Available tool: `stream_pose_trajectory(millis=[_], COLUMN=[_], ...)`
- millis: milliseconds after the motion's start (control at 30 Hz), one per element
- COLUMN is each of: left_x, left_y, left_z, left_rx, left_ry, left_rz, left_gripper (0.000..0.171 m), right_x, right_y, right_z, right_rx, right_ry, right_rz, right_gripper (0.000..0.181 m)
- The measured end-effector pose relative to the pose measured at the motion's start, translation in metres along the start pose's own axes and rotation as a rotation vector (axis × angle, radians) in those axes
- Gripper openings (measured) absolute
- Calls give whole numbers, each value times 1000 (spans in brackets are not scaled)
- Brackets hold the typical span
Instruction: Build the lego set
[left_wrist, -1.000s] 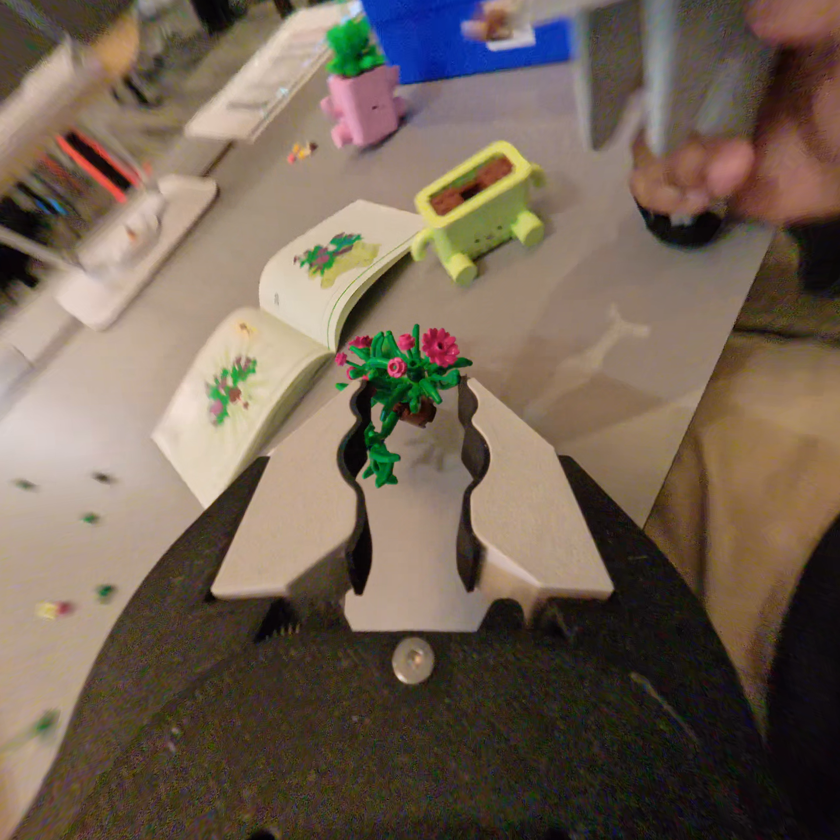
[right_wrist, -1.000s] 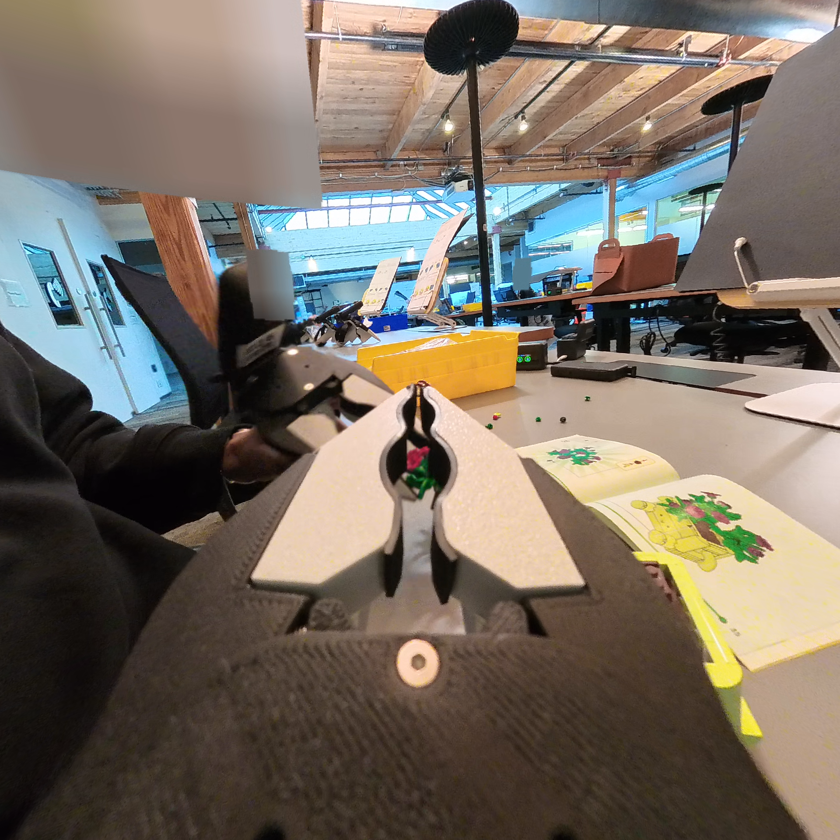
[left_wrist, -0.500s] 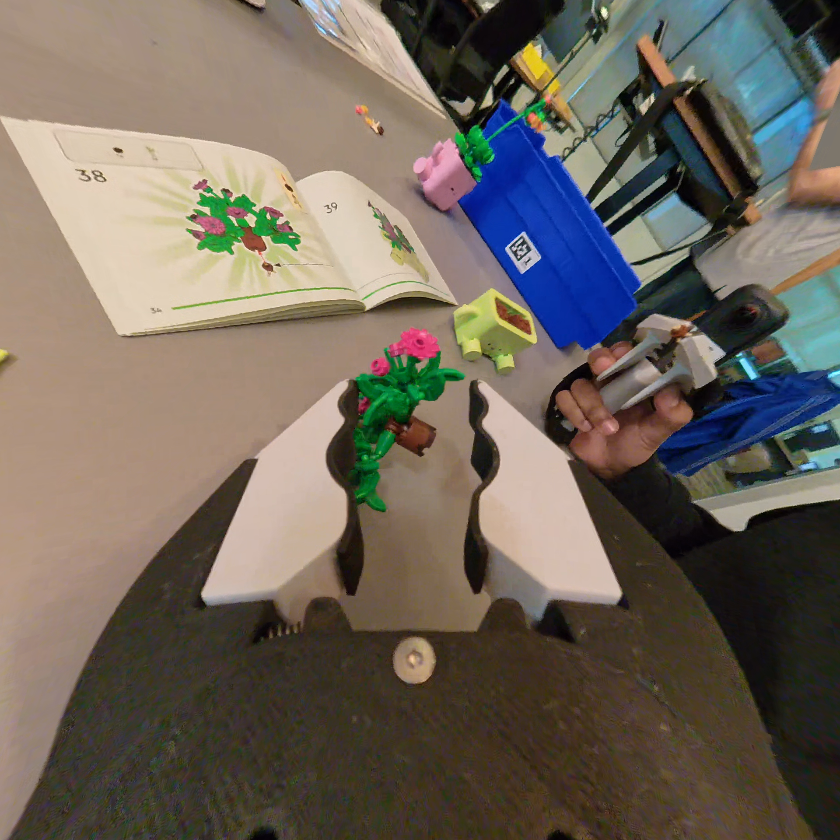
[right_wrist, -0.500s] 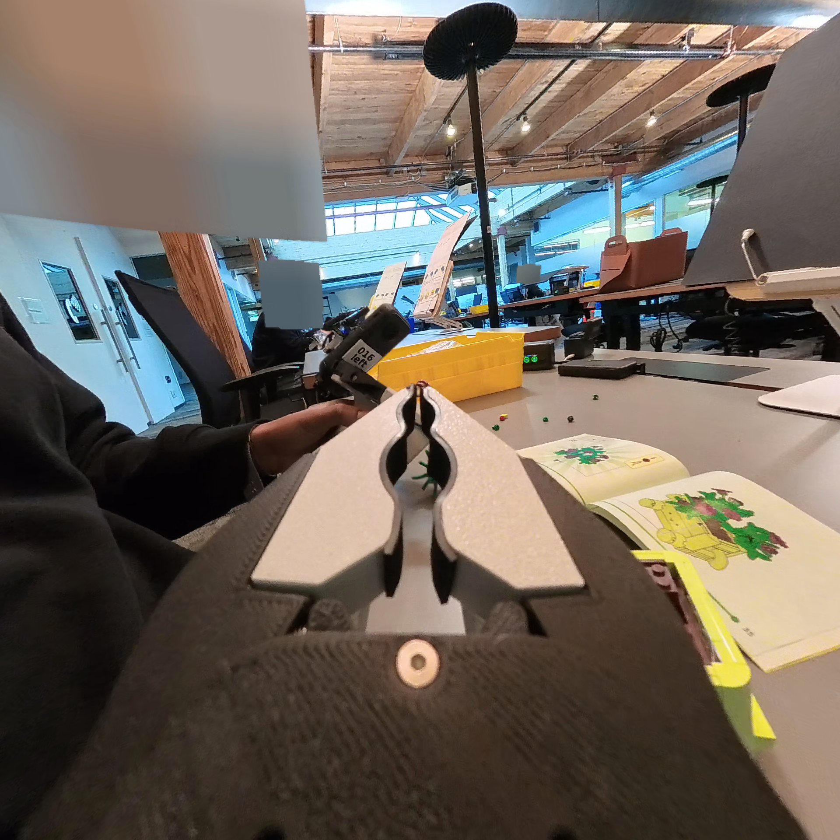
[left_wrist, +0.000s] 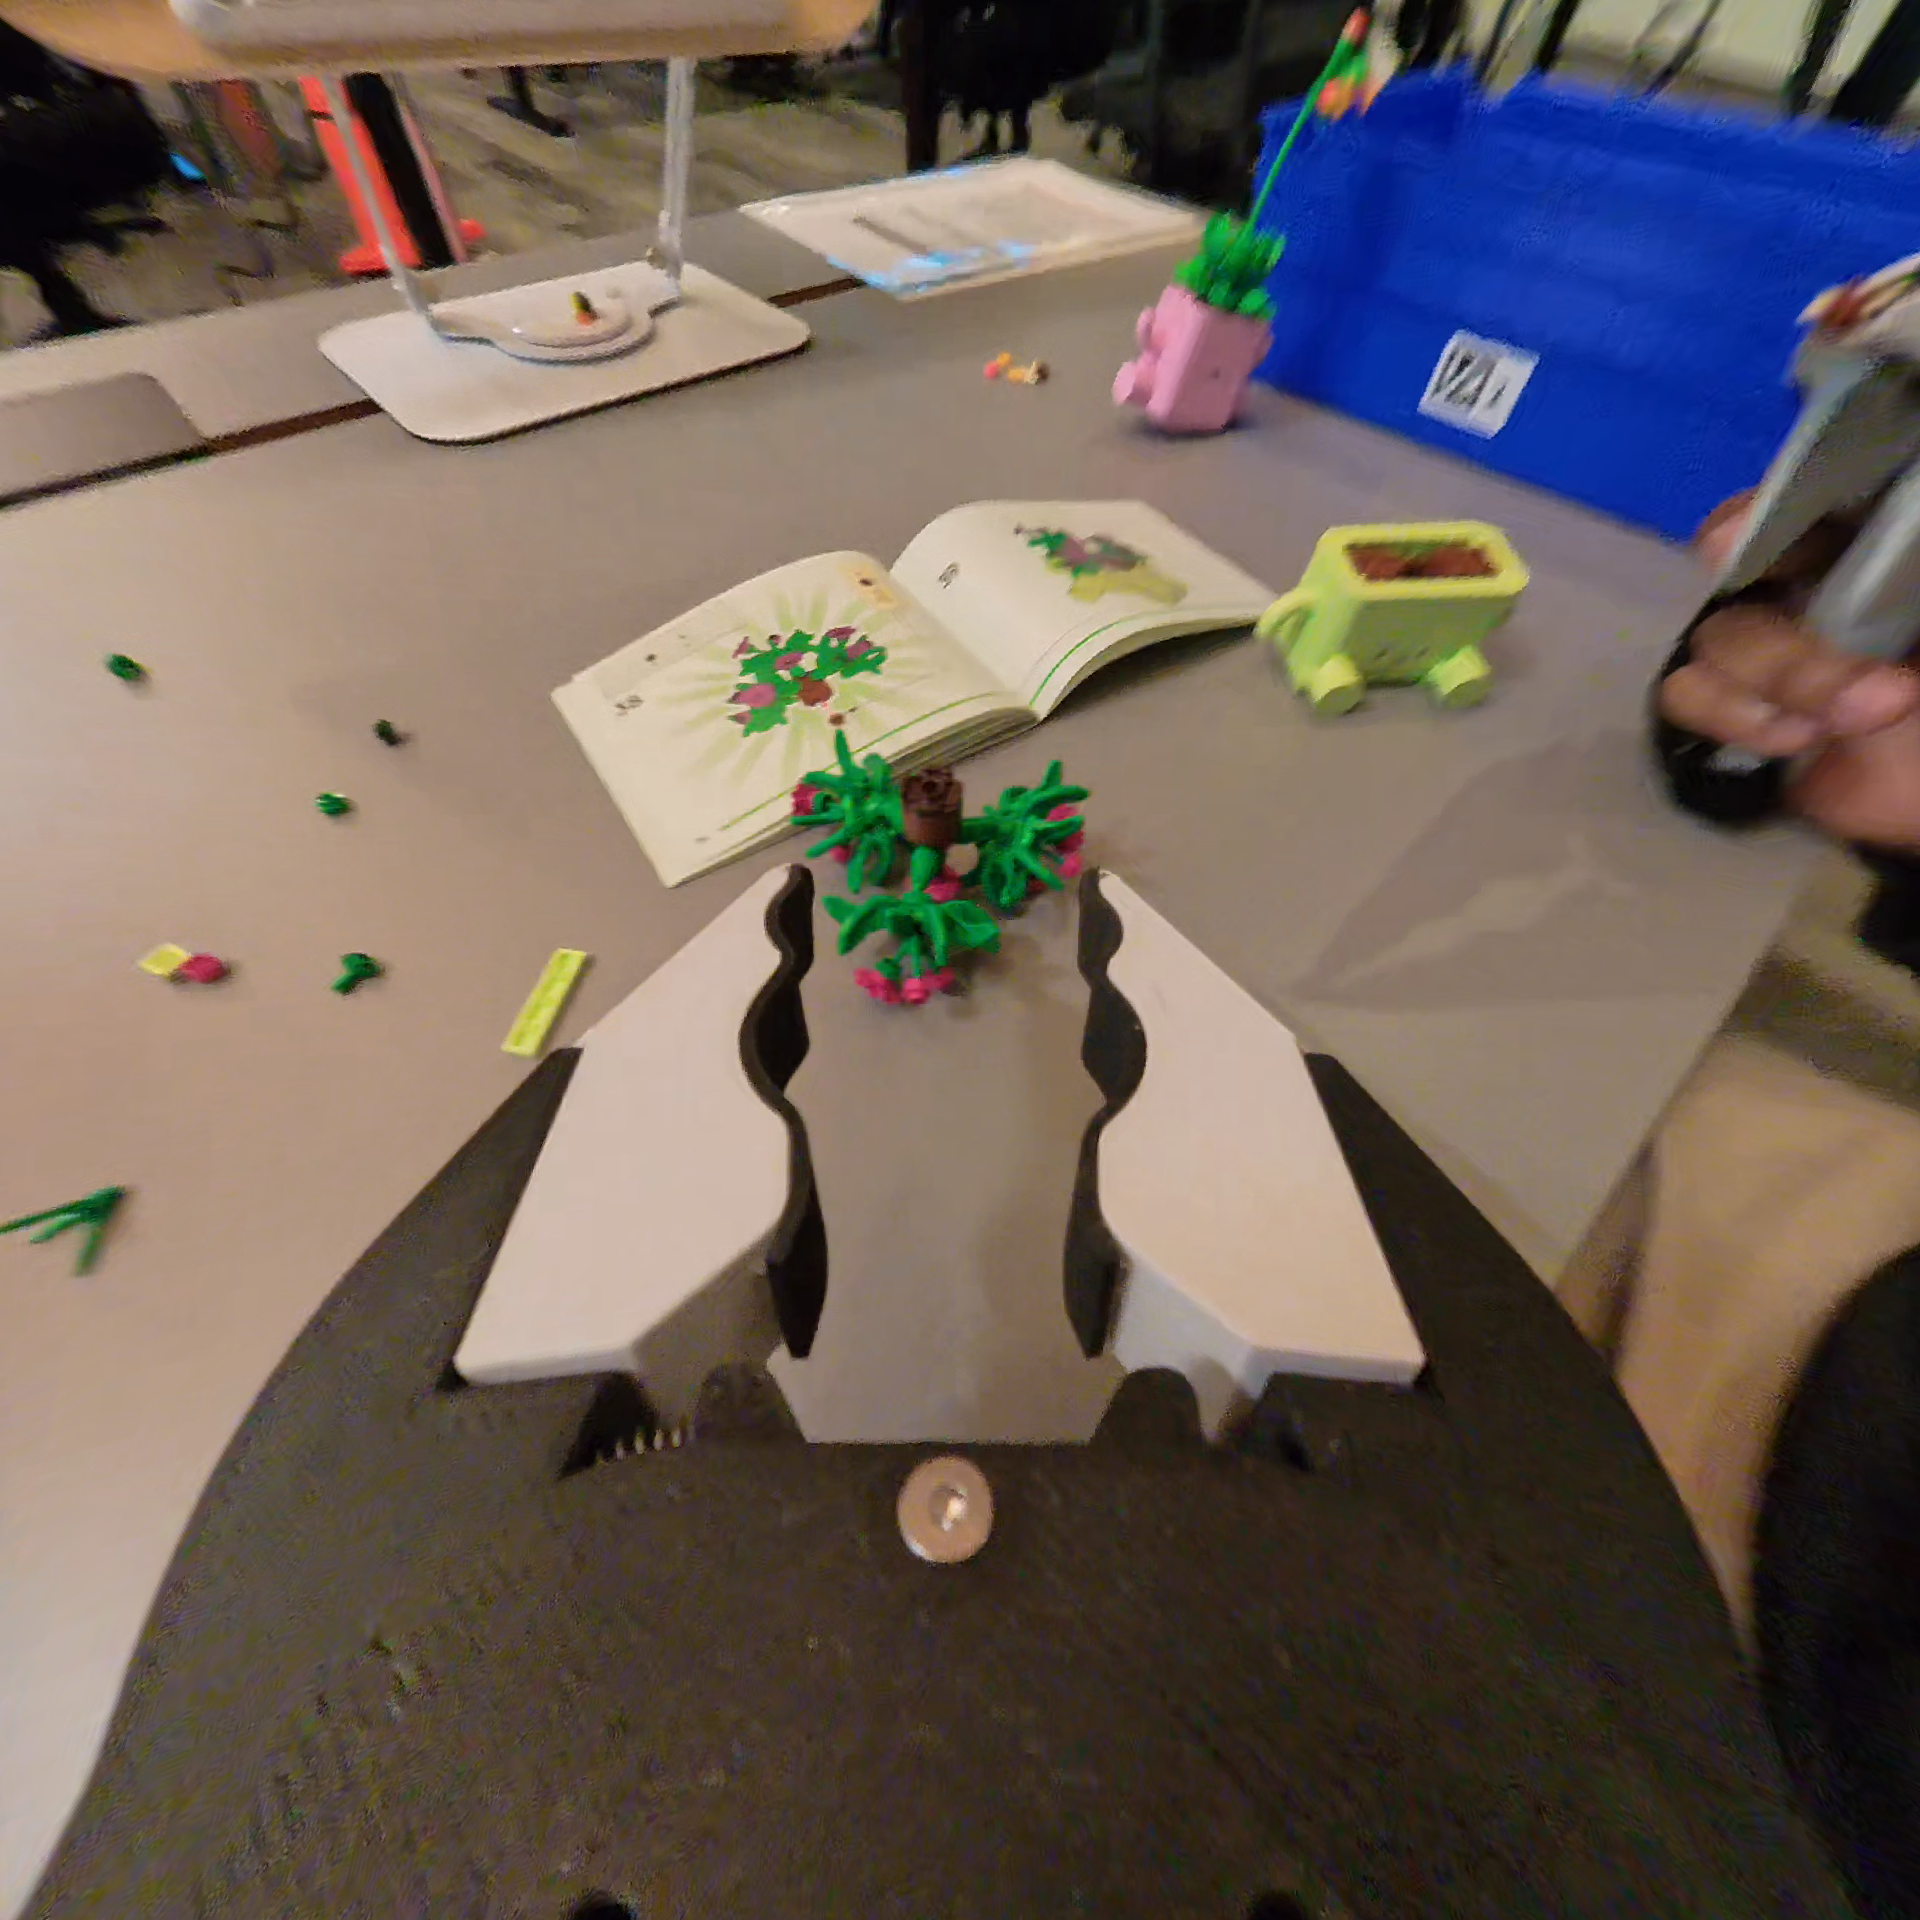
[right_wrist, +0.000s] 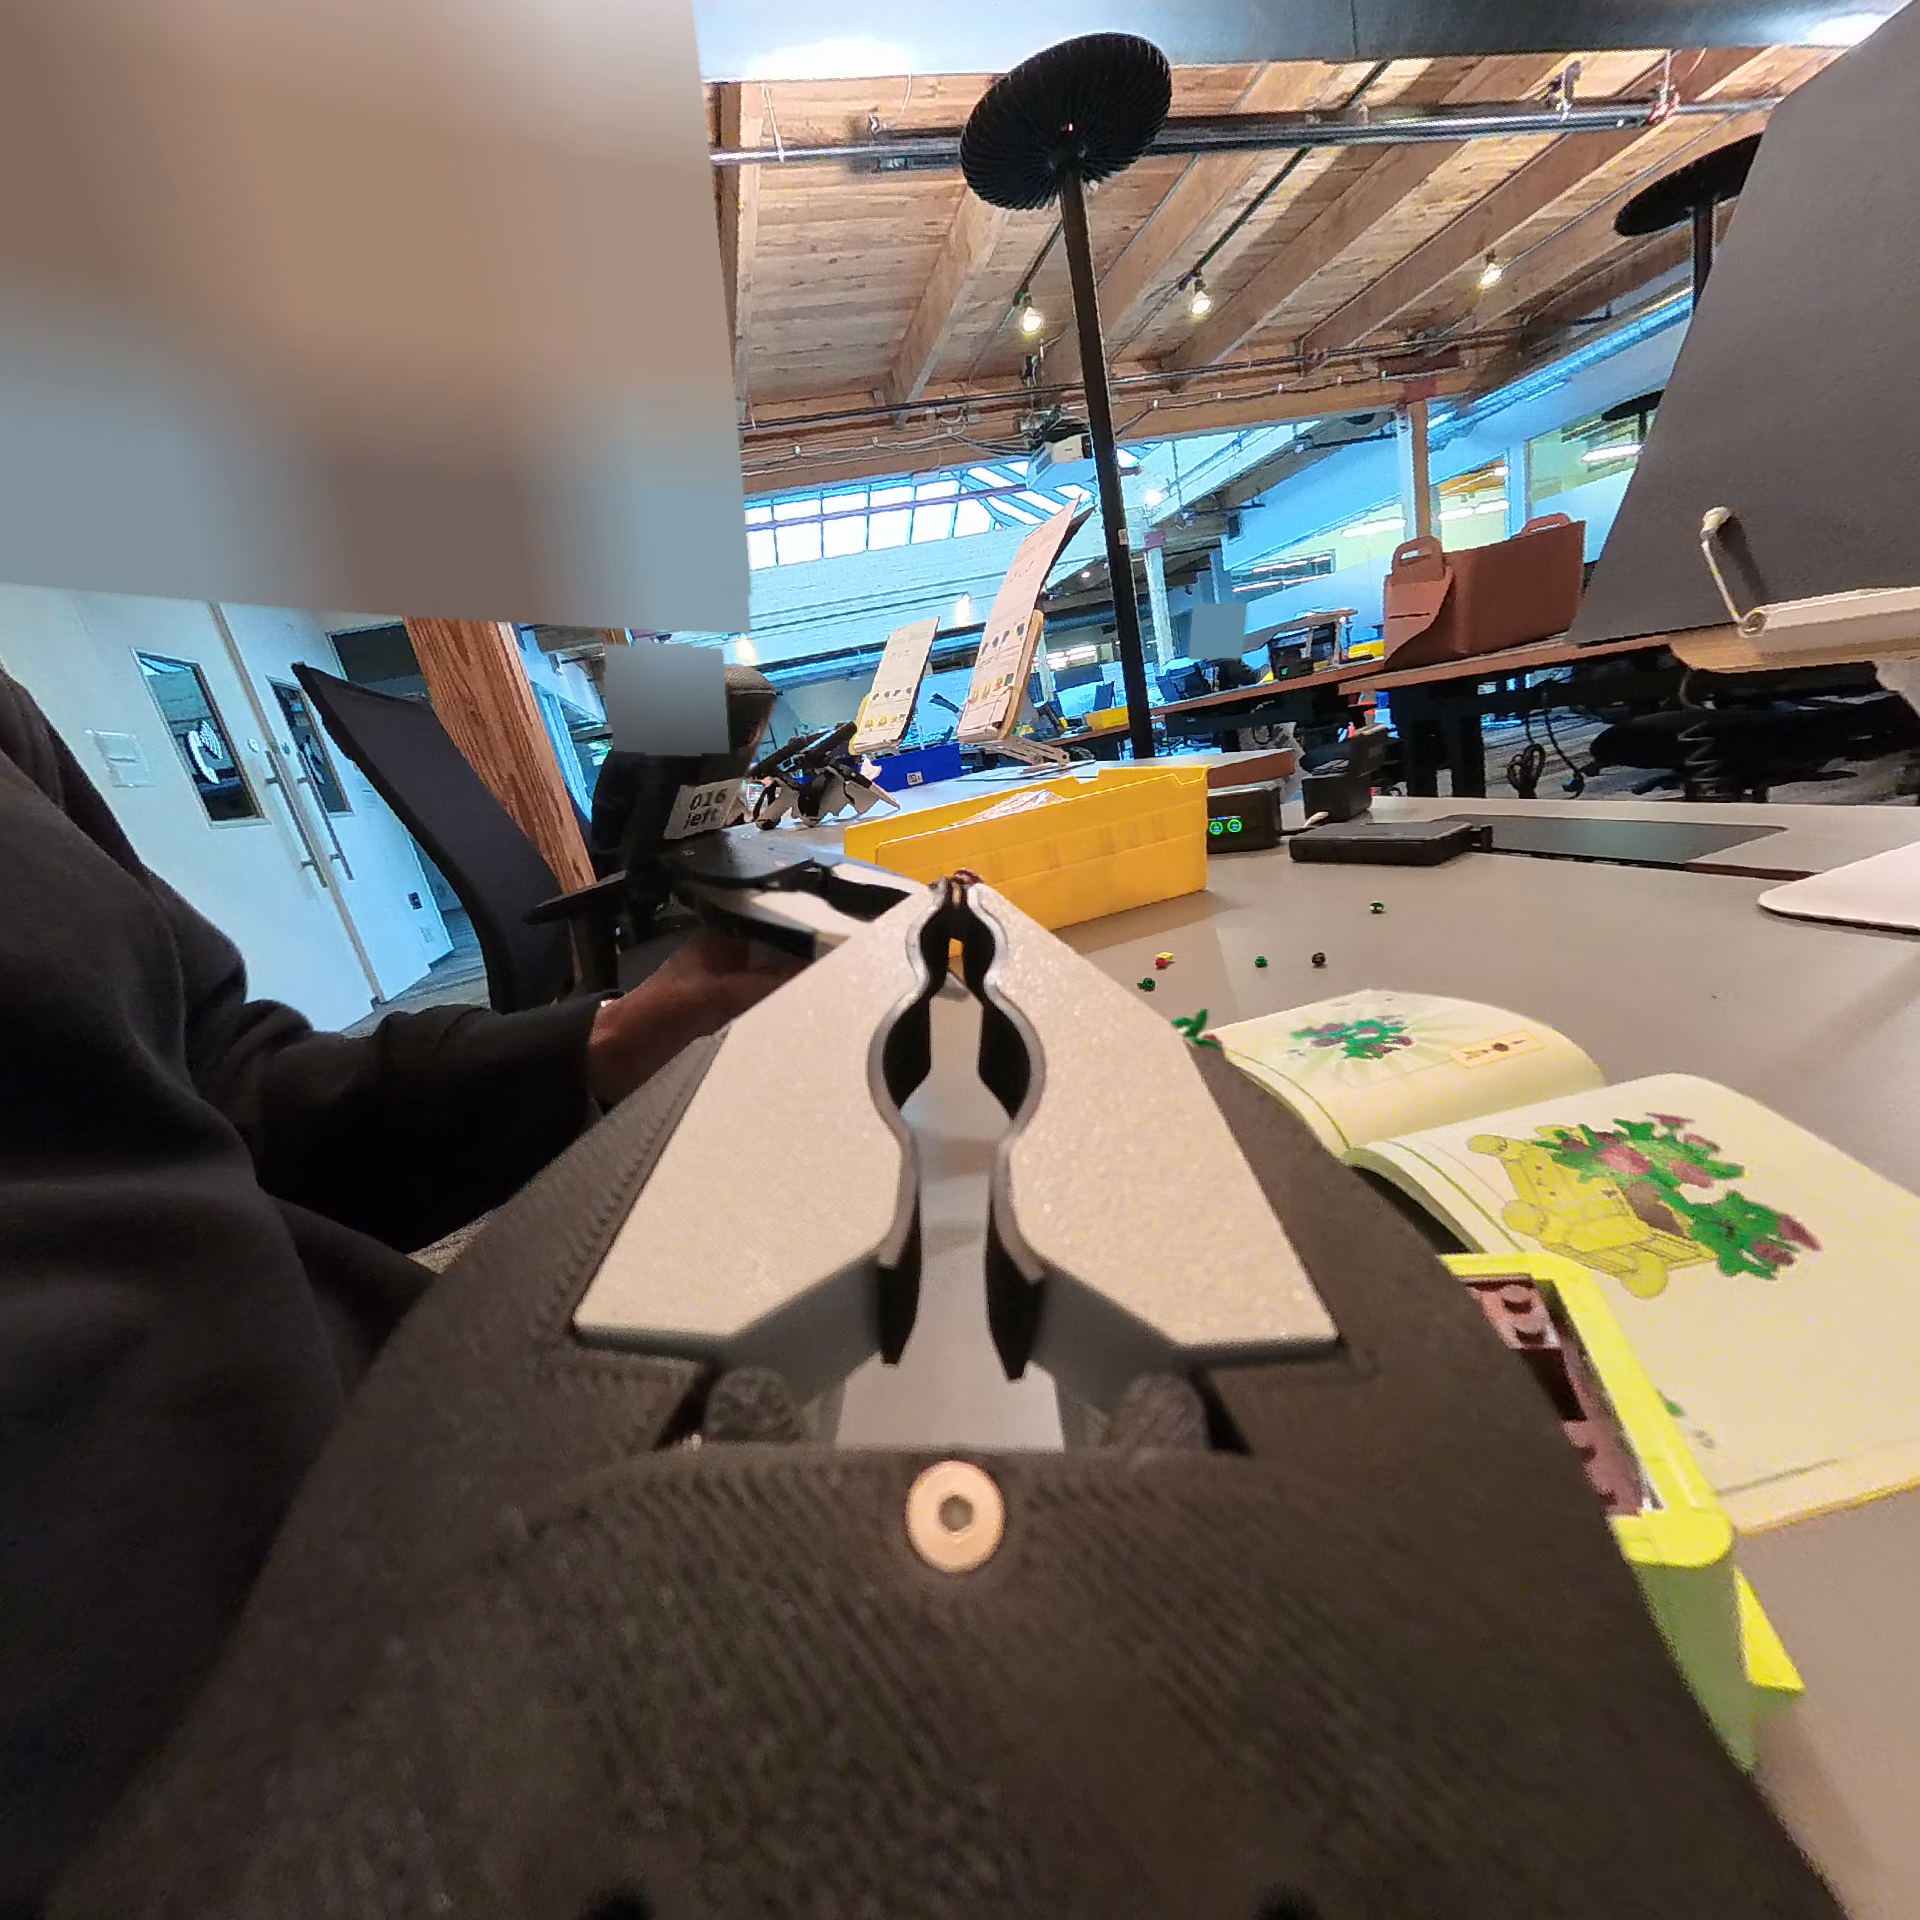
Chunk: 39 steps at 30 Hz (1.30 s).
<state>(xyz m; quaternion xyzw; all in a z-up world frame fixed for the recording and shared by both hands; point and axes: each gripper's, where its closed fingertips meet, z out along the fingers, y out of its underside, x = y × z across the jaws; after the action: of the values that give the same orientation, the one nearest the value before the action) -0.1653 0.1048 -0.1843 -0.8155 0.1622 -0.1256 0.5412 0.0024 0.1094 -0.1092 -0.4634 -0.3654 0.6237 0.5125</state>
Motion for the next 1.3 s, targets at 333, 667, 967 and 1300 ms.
stream_pose_trajectory(millis=[333, 667, 967, 1300], left_x=[3, -4, 30, 81], left_y=[8, 17, -12, -23], left_z=[45, 62, 51, 45], left_rx=[-96, -187, -56, 23], left_ry=[-25, -42, -71, -270], left_rz=[-15, -48, 287, 846], left_gripper=[44, 17, 14, 14], right_x=[-4, -6, 1, -8], right_y=[5, 9, 14, 49], right_z=[7, 11, 15, 43], right_rx=[-24, -46, -72, -232], right_ry=[-5, -8, 39, 106], right_rz=[-4, 2, 61, 147], right_gripper=[0, 0, 0, 0])
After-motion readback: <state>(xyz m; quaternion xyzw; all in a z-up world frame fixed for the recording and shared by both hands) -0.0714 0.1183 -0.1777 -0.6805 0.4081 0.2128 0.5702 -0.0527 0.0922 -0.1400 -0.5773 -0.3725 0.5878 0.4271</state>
